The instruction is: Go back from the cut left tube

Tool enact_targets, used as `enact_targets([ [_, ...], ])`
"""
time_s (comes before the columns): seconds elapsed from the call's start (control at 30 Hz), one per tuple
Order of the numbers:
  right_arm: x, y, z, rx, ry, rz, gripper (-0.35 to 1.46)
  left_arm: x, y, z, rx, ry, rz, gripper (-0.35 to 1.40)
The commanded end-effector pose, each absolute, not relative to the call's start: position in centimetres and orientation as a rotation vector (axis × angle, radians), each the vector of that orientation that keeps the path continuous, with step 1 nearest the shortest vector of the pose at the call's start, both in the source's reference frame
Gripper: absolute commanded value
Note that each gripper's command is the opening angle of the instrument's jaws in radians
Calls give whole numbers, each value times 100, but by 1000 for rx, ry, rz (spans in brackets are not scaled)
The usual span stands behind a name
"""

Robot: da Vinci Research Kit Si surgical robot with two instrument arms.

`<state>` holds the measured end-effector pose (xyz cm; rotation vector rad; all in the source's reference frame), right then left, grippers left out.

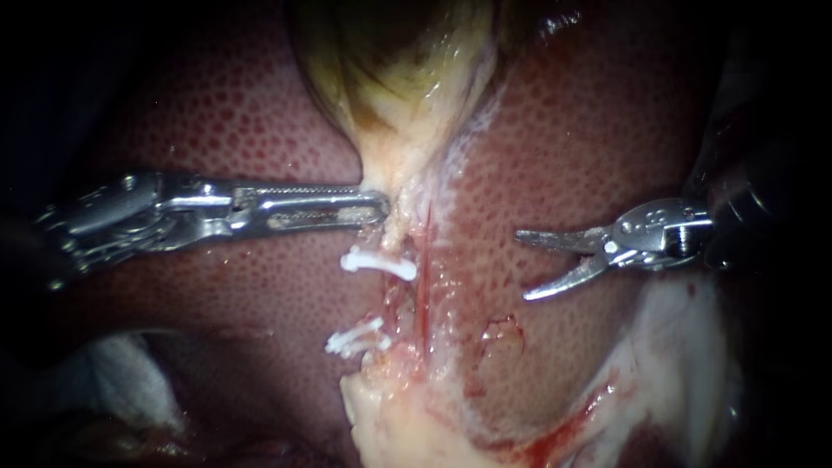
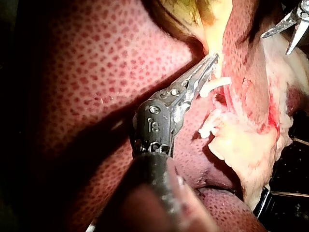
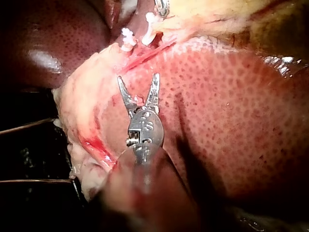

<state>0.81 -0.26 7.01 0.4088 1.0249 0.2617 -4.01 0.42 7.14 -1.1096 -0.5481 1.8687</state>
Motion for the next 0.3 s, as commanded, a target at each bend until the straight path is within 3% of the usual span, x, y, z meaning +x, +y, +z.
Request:
enact_targets([
  [0.03, 81, -26, 700, 409, 1025, 262, 143, -400, 42, 715, -1108, -548, 1869, -35],
  [0.3, 82, -26, 700, 409, 1025, 262, 143, -398, 43, 717, -1106, -551, 1872, -35],
])
